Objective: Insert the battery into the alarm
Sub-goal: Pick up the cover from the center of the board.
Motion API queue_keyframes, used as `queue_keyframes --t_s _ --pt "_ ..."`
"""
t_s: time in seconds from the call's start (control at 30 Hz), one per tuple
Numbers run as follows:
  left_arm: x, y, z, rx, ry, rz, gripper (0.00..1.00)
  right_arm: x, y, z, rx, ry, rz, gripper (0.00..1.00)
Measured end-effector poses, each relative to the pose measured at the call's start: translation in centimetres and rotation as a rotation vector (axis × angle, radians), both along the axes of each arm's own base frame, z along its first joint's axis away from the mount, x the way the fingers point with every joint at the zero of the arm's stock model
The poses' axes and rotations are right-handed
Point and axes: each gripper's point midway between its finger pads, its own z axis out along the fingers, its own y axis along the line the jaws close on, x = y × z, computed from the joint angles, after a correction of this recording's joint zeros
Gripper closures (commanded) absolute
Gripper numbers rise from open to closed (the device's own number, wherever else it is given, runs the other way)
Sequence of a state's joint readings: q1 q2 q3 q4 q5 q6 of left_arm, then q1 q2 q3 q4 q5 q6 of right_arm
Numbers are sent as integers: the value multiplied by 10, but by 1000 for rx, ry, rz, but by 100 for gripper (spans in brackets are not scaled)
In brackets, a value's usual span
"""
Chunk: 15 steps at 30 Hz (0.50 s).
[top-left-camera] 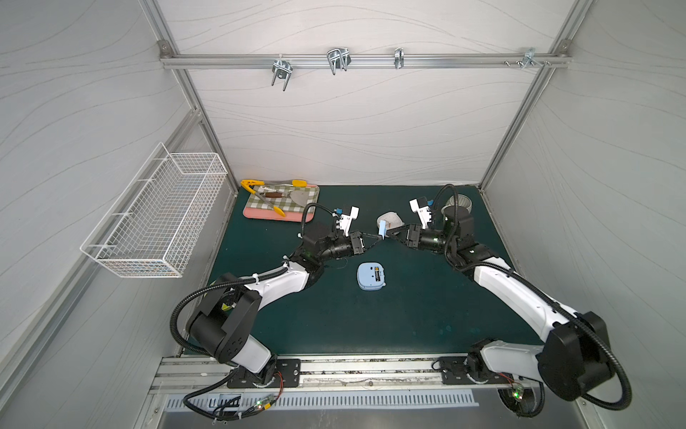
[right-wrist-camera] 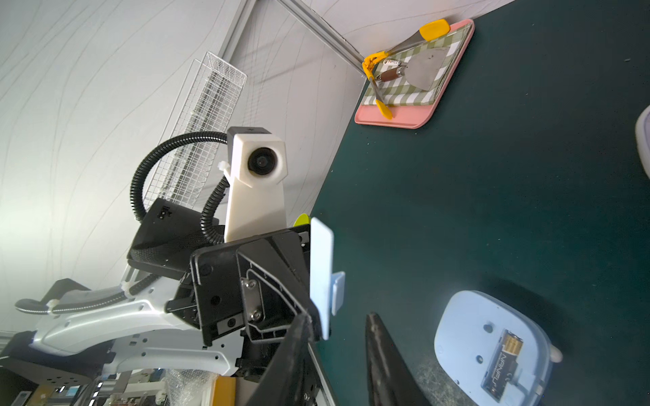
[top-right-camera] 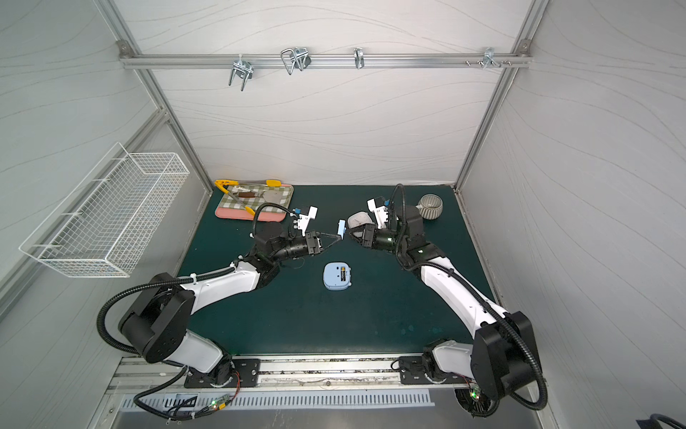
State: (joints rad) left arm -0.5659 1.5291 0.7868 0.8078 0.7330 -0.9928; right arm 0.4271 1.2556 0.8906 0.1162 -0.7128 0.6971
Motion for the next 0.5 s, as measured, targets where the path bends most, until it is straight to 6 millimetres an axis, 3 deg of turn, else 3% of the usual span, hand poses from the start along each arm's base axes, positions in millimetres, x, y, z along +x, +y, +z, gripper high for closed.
queue_keyframes --t_s 0.37,0.5 --pt "0 0 1 -6 4 0 100 3 4 -5 10 18 18 86" --pt "0 0 1 -6 4 -1 100 3 5 -2 15 13 25 87"
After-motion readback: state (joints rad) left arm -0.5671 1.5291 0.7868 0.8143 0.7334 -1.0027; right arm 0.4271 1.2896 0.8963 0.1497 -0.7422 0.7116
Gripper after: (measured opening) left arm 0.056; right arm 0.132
